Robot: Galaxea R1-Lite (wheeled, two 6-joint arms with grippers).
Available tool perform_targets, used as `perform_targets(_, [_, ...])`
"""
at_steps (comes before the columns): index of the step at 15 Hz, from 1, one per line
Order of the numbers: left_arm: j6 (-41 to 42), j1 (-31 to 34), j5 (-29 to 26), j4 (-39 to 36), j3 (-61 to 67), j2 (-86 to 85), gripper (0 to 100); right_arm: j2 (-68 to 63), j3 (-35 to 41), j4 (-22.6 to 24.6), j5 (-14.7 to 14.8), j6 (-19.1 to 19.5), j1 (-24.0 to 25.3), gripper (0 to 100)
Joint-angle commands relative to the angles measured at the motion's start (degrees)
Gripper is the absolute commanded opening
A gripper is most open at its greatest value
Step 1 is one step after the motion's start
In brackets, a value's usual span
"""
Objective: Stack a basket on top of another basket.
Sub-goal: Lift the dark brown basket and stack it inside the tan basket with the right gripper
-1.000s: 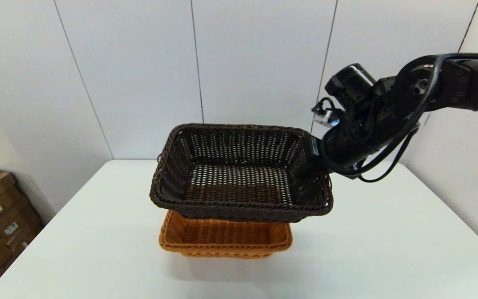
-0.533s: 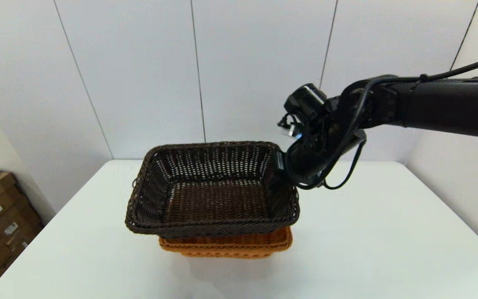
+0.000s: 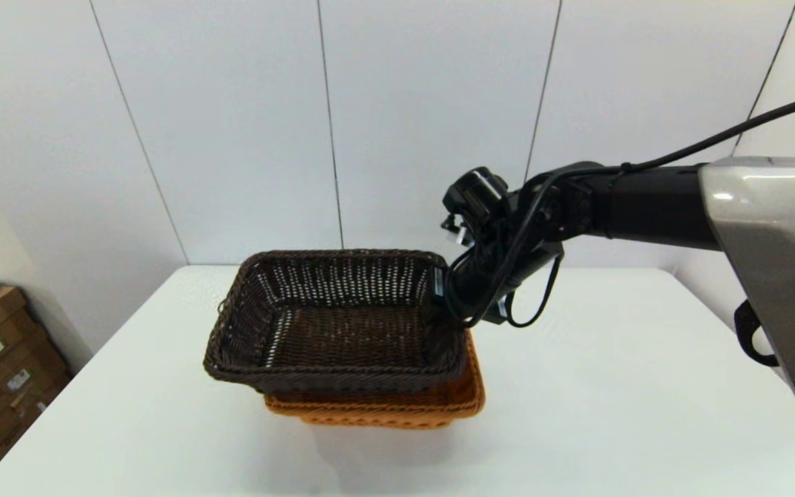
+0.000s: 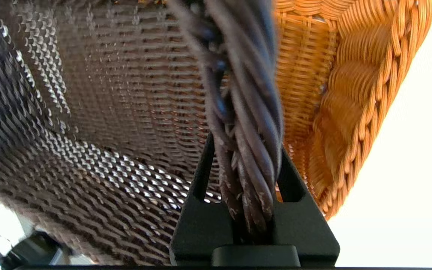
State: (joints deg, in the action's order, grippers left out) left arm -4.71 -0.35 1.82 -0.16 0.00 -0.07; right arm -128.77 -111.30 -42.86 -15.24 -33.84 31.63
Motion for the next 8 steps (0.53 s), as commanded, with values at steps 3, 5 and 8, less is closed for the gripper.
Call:
perform_targets(3, [0.0, 0.0, 0.0, 0.0, 0.0, 0.1, 100, 0.9, 0.0, -0.6, -0.1, -0.2, -1.6, 0])
perform_targets(5, [0.0, 0.0, 0.0, 0.0, 0.0, 0.1, 100, 0.8, 0.0, -1.3, -0.1, -0.2, -2.5, 0])
perform_targets(8, [0.0, 0.0, 0.0, 0.0, 0.0, 0.1, 100, 0.4, 0.0, -2.0, -0.1, -0.1, -2.8, 0])
